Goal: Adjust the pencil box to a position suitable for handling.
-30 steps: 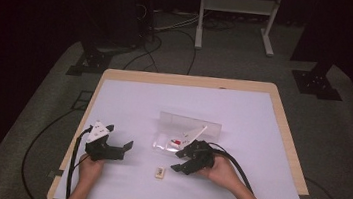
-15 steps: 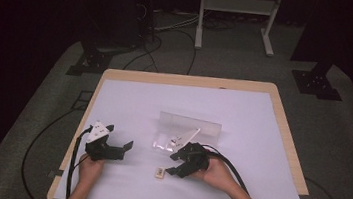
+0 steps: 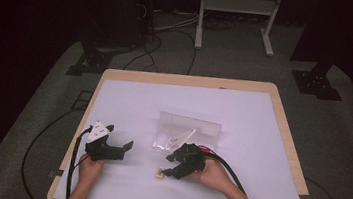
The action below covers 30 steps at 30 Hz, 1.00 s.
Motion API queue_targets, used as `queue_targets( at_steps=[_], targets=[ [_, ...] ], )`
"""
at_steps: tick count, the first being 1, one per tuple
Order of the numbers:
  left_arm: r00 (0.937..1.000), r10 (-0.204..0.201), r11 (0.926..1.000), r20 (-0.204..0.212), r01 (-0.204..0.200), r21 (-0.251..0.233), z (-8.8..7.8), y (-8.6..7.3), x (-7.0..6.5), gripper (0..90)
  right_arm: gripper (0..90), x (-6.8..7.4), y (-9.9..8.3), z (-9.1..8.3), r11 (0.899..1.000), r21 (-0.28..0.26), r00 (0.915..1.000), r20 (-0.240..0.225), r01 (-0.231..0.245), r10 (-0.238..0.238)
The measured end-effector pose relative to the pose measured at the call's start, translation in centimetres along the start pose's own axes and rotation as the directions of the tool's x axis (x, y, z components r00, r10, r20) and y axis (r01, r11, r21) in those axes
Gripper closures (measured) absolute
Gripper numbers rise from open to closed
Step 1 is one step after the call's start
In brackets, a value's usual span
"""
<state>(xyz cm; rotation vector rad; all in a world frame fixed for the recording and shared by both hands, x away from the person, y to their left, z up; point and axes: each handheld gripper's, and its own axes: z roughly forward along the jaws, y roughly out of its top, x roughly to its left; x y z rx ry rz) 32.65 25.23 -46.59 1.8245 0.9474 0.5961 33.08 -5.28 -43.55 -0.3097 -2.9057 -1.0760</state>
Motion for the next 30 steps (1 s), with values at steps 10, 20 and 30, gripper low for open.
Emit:
queue_targets(
  at_steps=[10, 20, 30],
  targets=[
    [1.0, -0.001, 1.0, 0.001, 0.001, -0.001, 0.0, 0.0, 0.0, 0.0, 45.2, 0.4, 0.5, 1.1, 1.0, 0.021, 0.9997, -0.018, 0.018, -0.018],
    [1.0, -0.003, 1.0, 0.001, 0.003, -0.002, 0.0, 0.0, 0.0, 0.0, 46.1, 0.7, 0.9, 2.4, 0.998, 0.047, 0.9994, -0.015, 0.032, -0.031],
    [1.0, -0.004, 1.0, 0.001, 0.004, -0.002, 0.0, 0.0, 0.0, 0.0, 48.1, 0.7, 1.1, 2.9, 0.998, 0.06, 0.9993, -0.016, 0.034, -0.033]
  ],
)
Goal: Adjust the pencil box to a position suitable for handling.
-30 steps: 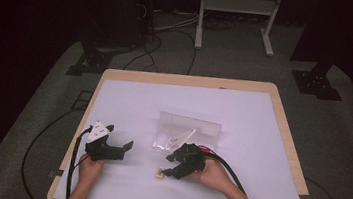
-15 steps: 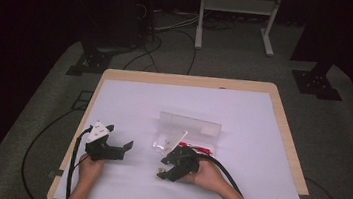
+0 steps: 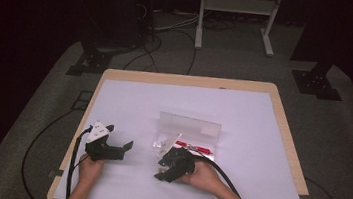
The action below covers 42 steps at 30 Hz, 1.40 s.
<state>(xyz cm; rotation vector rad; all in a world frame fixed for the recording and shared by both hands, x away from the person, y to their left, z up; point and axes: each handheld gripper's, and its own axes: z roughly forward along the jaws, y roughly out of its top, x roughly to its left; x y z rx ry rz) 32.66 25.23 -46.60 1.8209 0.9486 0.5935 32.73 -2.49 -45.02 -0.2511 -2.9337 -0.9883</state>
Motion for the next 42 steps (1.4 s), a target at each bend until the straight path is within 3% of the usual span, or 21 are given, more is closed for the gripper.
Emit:
queue_targets(
  at_steps=[9, 42],
  targets=[
    [1.0, -0.001, 1.0, 0.001, 0.001, -0.002, 0.0, 0.0, 0.0, 0.0, 56.9, 0.0, -0.1, 0.7, 1.0, 0.018, 1.0, 0.001, 0.005, -0.005],
    [1.0, -0.001, 1.0, 0.002, 0.001, -0.005, 0.0, 0.0, 0.0, 0.0, 58.2, -0.5, 0.7, -1.1, 1.0, -0.012, 0.9999, 0.01, 0.006, -0.006]
  ],
)
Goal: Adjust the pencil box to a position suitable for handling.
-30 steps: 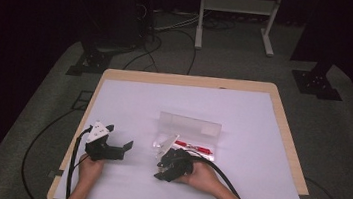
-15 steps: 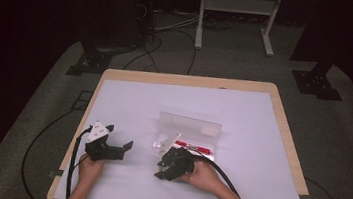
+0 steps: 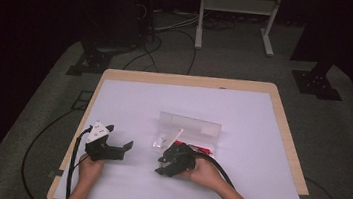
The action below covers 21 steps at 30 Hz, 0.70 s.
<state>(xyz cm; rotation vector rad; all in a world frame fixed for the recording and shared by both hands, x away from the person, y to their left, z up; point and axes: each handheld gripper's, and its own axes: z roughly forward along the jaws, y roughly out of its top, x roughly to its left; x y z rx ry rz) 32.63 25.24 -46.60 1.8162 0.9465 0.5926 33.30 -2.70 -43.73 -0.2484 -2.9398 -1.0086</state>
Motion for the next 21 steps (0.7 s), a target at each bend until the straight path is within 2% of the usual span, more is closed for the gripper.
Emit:
queue_targets(
  at_steps=[21],
  targets=[
    [0.9999, -0.011, 0.9999, 0.002, 0.011, -0.002, 0.0, 0.0, 0.1, 0.0, 58.2, -0.7, 1.7, -1.3, 1.0, -0.013, 0.9998, 0.018, 0.013, -0.013]
  ],
)
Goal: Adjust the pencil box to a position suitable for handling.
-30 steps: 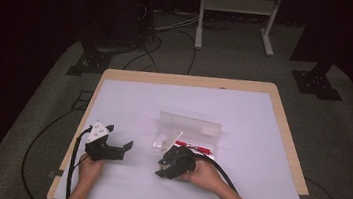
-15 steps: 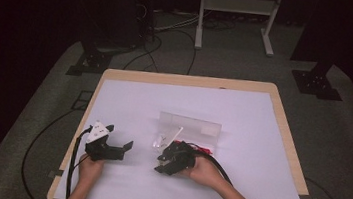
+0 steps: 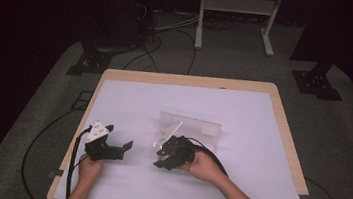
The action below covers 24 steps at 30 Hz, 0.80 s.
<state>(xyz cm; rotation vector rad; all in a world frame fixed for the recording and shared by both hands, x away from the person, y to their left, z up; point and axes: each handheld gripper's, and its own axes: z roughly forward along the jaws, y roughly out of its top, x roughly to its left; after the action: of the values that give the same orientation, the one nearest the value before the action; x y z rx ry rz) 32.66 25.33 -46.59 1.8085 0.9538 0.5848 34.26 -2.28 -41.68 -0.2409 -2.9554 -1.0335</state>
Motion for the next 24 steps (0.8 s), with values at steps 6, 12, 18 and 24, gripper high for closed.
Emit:
queue_targets(
  at_steps=[6, 12, 18, 24],
  targets=[
    [1.0, 0.006, 1.0, -0.001, -0.006, -0.001, 0.0, 0.0, -0.1, 0.0, 58.2, -0.3, 0.3, -0.2, 1.0, -0.001, 1.0, 0.007, -0.004, 0.004],
    [1.0, 0.004, 1.0, 0.0, -0.004, -0.002, 0.0, 0.0, -0.1, 0.0, 58.2, -0.7, 0.6, -0.7, 1.0, -0.008, 0.9998, 0.019, -0.011, 0.011],
    [0.9999, 0.011, 0.9999, -0.002, -0.011, 0.0, 0.1, 0.0, -0.1, 0.0, 58.2, -1.1, 0.7, -1.0, 1.0, -0.014, 0.9995, 0.028, -0.016, 0.016],
    [1.0, 0.007, 1.0, -0.001, -0.007, -0.004, 0.1, 0.0, -0.1, 0.0, 58.2, -1.6, 1.1, -1.3, 1.0, -0.022, 0.9991, 0.036, -0.021, 0.021]
  ],
)
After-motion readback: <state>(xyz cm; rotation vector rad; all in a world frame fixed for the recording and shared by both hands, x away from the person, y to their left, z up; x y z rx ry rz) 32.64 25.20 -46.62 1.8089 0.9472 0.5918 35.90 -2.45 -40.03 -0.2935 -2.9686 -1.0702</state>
